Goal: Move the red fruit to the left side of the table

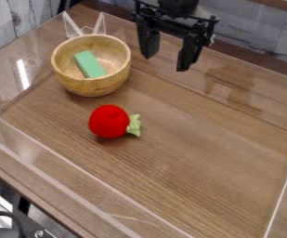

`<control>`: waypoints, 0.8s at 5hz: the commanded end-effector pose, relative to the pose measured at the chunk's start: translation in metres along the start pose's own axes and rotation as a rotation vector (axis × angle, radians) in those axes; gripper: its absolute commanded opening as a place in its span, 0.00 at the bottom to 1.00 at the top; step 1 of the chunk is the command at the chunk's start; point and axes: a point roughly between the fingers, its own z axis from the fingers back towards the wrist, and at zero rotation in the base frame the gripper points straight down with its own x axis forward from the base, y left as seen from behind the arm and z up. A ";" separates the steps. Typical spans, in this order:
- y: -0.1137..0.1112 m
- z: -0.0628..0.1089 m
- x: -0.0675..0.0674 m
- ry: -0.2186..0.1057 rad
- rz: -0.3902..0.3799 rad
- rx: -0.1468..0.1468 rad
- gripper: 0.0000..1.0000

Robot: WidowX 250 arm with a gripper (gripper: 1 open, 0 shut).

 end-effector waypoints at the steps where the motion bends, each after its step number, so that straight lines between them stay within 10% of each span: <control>1: 0.007 -0.015 0.001 0.016 -0.023 0.002 1.00; 4: -0.024 -0.020 0.000 -0.110 -0.152 -0.037 1.00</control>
